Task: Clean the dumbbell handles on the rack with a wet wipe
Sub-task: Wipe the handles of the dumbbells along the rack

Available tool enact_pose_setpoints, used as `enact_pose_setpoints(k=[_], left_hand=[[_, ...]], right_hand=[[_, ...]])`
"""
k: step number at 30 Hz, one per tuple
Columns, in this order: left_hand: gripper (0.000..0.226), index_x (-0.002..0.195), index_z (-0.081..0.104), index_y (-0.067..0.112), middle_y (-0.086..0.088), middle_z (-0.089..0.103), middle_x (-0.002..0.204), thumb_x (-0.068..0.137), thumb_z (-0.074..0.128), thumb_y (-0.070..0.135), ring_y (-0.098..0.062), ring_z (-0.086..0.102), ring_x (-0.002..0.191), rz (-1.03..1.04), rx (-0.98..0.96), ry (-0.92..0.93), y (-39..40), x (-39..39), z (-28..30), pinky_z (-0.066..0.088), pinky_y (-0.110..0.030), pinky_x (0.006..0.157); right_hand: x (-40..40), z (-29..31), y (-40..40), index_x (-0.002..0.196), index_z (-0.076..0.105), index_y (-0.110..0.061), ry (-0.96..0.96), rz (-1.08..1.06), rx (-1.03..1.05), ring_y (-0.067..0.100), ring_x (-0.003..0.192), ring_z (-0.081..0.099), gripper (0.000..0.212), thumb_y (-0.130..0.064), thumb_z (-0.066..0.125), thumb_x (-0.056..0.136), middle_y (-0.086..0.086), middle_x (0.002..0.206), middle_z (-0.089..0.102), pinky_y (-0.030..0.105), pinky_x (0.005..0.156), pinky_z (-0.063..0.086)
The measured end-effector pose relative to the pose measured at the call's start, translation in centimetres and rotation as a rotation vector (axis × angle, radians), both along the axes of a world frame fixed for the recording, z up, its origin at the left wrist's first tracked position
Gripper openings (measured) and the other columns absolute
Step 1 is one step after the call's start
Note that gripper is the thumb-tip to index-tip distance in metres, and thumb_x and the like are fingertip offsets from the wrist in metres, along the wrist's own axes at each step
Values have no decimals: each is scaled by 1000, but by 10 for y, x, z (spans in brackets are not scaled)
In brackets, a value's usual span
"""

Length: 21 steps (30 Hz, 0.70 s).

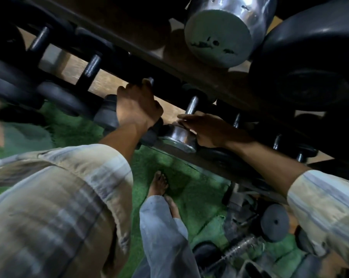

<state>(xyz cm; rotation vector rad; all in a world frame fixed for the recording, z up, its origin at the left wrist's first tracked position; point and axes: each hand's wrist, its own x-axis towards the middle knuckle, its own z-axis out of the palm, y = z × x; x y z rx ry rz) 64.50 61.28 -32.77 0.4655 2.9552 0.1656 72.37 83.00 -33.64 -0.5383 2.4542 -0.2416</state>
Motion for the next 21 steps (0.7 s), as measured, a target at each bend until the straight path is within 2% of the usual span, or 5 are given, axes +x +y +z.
enact_pose_setpoints(k=[2, 6, 11, 15, 21], left_hand=[[34, 112, 54, 9, -17, 69, 98, 85, 55, 29, -37, 64, 93, 3, -20, 4, 0, 0, -1, 43, -41, 83], [33, 113, 54, 11, -15, 68, 100, 86, 54, 29, -36, 64, 94, 8, -6, -10, 0, 1, 2, 44, -42, 84], [34, 115, 54, 12, -12, 69, 103, 86, 53, 29, -35, 65, 98, 13, -24, -41, 1, -1, 1, 43, -42, 85], [34, 115, 54, 13, -12, 69, 103, 85, 54, 28, -35, 65, 98, 15, -6, -53, 0, -2, 2, 43, -42, 85], [41, 121, 55, 12, -11, 70, 106, 85, 51, 31, -34, 65, 100, 2, -45, -77, 1, -2, 1, 44, -42, 86]], right_hand=[[-1, -8, 0, 137, 53, -18, -38, -37, -48, 31, 116, 59, 53, -27, 50, 85, 8, 133, 60, 46, 89, 55], [5, -14, -1, 158, 11, -52, -186, -106, -211, 28, 118, 58, 100, -4, 61, 86, 1, 146, 50, 47, 90, 53], [-3, -18, -4, 143, 54, -19, -166, -149, -280, 23, 112, 58, 63, -9, 65, 82, 5, 128, 60, 44, 91, 52], [0, -19, 0, 145, 52, -12, -117, -93, -199, 29, 126, 54, 62, -21, 62, 85, 10, 141, 57, 44, 103, 46], [-7, -14, 3, 108, 66, -11, 101, 24, -203, 27, 90, 57, 37, -28, 57, 77, -3, 107, 65, 40, 86, 45]])
